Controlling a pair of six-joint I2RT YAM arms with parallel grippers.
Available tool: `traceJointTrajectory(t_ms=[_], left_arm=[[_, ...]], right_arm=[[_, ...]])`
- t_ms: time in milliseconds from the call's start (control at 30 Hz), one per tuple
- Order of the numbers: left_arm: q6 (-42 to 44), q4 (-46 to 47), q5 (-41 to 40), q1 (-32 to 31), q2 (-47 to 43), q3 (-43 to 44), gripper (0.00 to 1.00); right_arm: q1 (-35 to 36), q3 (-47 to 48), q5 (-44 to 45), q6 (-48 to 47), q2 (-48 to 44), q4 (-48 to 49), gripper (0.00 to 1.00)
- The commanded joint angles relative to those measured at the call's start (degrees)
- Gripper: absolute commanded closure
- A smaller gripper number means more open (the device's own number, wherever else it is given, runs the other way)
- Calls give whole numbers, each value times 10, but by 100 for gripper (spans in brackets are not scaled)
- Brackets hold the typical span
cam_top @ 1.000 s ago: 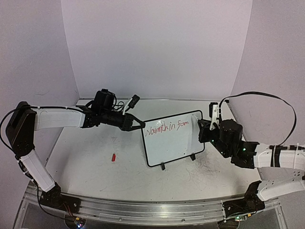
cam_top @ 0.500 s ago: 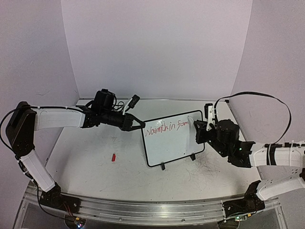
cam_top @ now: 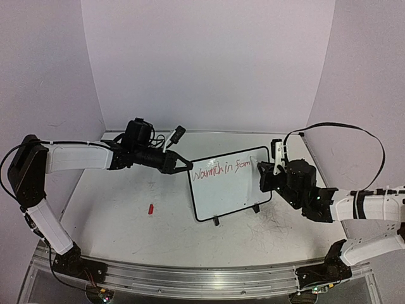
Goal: Write a sentence on the whiteboard
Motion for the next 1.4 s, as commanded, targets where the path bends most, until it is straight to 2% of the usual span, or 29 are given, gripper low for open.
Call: traceJointTrajectory(t_ms=[0, 1033, 1367], left_arm=[[7, 10, 13, 2, -26, 2, 100], [7, 10, 15, 3, -27, 2, 100], [7, 11, 16, 3, -26, 2, 100]], right_arm=[[-2, -1, 11, 8, -2, -1, 100], [-2, 13, 21, -1, 26, 22, 100], [-3, 12, 30, 7, 14, -2, 100]])
